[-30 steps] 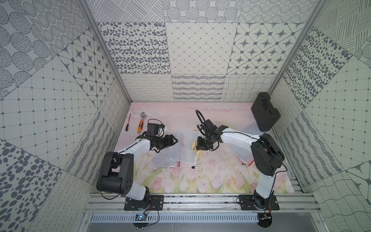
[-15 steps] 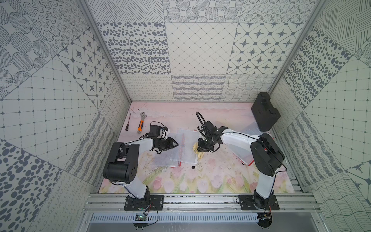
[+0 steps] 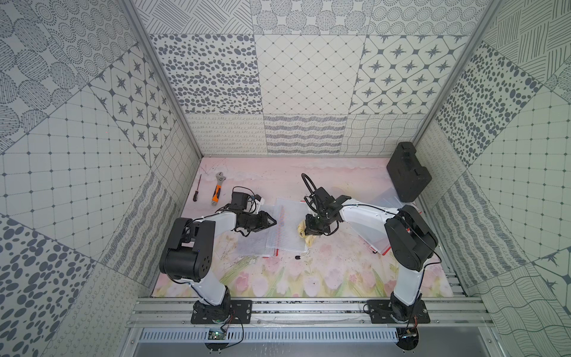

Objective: Wipe the document bag
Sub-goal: Adjust the document bag at the center of the board.

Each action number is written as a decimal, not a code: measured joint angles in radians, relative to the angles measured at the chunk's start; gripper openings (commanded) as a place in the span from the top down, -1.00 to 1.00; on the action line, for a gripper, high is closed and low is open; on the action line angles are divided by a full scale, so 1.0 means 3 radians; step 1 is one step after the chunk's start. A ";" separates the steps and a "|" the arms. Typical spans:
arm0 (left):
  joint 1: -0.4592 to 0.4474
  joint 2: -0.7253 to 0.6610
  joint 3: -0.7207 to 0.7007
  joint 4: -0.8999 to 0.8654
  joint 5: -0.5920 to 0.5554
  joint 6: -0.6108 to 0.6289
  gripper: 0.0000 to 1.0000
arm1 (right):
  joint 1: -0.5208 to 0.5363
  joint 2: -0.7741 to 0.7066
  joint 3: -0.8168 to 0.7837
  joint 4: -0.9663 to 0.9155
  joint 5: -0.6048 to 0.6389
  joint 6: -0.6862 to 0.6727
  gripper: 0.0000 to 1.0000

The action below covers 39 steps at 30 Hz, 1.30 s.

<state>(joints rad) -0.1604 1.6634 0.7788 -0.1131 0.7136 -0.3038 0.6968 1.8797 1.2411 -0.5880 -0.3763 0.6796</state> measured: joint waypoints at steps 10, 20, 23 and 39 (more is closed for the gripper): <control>-0.0137 0.0120 0.0135 -0.0184 -0.0128 0.0093 -0.04 | -0.0001 0.0000 -0.0051 -0.0006 0.0009 -0.0011 1.00; -0.0182 -0.0350 0.0161 -0.0486 -0.0682 0.0086 -0.19 | -0.0001 0.0000 -0.0071 0.0006 0.0008 -0.0011 1.00; -0.0187 -0.0216 0.0230 -0.0554 -0.0745 0.0085 -0.13 | -0.0001 0.0000 -0.0070 0.0005 0.0008 -0.0013 1.00; -0.0298 0.0128 0.0116 -0.0226 -0.0118 0.0008 0.44 | -0.0001 0.0000 -0.0080 -0.0019 0.0013 -0.0024 1.00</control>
<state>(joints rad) -0.2497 1.7020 0.8135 -0.1810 0.6781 -0.3016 0.6964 1.8797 1.2171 -0.5938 -0.3725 0.6724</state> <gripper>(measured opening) 0.347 0.128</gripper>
